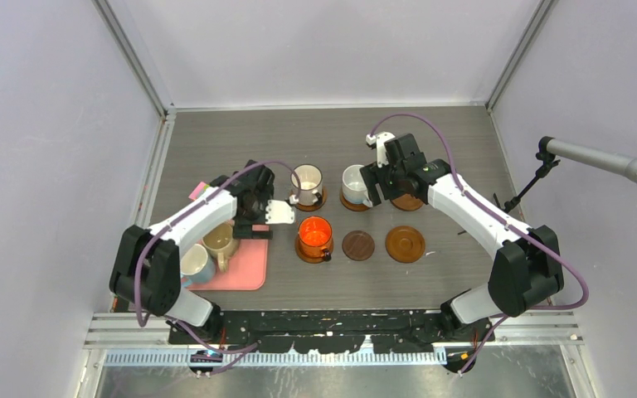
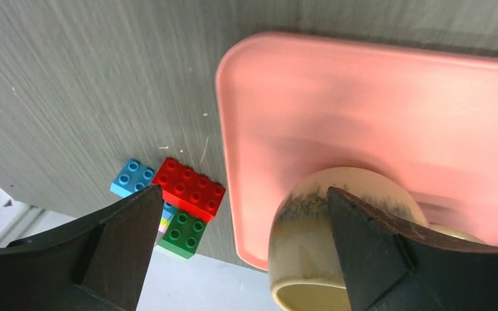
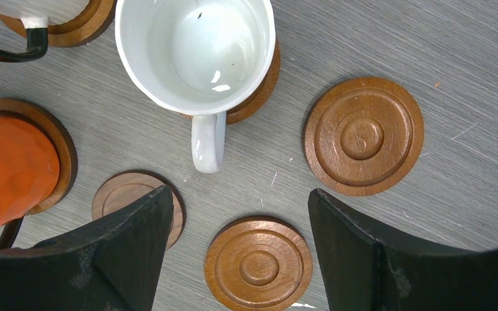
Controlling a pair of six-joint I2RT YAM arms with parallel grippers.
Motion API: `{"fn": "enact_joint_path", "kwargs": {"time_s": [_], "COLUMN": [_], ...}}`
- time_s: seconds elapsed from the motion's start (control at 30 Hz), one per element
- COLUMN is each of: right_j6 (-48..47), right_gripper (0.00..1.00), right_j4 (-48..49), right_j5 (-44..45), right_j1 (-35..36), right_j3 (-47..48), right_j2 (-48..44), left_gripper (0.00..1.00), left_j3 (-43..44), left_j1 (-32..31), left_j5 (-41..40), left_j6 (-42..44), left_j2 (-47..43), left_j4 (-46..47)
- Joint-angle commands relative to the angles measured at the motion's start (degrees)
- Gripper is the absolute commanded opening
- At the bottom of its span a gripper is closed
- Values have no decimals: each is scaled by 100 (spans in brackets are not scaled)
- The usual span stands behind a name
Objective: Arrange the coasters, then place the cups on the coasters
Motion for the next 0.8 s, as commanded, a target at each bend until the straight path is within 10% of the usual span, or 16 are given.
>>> {"fn": "enact_joint_path", "kwargs": {"time_s": [0.0, 0.47, 0.77], "right_j6": [-22, 514, 1108], "right_gripper": [81, 78, 78], "right_j4": [21, -228, -129], "right_j5": [-32, -844, -1], "right_j1": [-20, 173, 2145], "right_j3": [209, 1250, 2759], "right_j2": [-199, 92, 1205], "left_gripper": [100, 100, 100], "left_j3": [518, 2768, 3491], "left_j1": [510, 2241, 3555], "left_j5": [189, 1447, 2321], "left_j6": [167, -1368, -2671], "left_j2": [302, 1132, 707], "left_j4": [-57, -1314, -1936]}}
